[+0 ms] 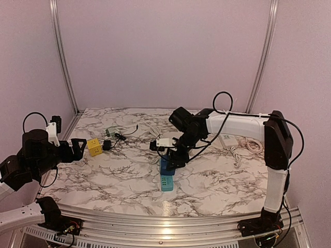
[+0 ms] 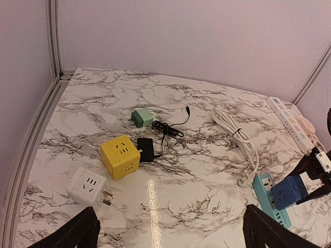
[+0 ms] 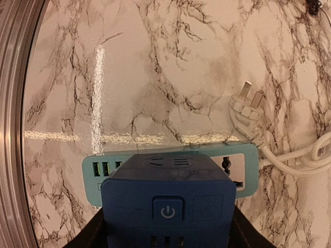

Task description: Insert the plug

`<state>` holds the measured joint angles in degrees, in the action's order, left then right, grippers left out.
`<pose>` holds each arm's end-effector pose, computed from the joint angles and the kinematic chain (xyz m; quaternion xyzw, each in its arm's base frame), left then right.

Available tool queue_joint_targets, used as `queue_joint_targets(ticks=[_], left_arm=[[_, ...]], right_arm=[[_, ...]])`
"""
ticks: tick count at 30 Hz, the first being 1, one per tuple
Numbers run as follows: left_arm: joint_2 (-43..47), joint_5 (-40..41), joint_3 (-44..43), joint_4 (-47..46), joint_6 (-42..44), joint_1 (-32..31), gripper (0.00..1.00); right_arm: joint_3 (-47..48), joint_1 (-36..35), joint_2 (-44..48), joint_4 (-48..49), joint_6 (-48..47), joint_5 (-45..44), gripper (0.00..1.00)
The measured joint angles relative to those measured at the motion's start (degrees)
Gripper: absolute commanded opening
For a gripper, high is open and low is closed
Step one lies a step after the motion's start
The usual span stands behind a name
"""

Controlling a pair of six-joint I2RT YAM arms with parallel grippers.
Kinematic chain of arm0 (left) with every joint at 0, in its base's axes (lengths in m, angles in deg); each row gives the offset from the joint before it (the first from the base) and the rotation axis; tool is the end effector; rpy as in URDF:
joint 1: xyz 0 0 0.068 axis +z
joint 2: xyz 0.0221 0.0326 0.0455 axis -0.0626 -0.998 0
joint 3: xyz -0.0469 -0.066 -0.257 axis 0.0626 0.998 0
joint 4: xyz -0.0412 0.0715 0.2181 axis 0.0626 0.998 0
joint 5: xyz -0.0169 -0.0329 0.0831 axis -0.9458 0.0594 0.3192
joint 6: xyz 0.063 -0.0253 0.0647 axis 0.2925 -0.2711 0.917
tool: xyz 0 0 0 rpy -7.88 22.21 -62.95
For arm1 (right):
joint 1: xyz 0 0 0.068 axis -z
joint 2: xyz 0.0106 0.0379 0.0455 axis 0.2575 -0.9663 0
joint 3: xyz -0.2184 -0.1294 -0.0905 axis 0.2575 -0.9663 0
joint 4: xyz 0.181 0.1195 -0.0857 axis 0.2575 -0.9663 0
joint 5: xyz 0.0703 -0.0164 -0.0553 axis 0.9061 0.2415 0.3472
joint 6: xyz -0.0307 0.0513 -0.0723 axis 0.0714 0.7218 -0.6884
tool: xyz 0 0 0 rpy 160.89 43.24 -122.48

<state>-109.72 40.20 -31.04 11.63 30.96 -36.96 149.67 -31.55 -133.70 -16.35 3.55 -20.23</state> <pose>0.1299 -0.0630 0.2793 -0.0163 0.8037 -0.1526 0.5749 0.2496 0.3099 0.1839 -0.6783 0.6885 0.2037 0.1563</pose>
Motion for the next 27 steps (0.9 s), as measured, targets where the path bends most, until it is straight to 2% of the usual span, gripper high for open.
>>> queue_joint_targets(ticks=[27], left_arm=[[-0.5, 0.3, 0.2, 0.0, -0.2, 0.0, 0.99]], right_arm=[[-0.5, 0.7, -1.1, -0.2, -0.2, -0.6, 0.00]])
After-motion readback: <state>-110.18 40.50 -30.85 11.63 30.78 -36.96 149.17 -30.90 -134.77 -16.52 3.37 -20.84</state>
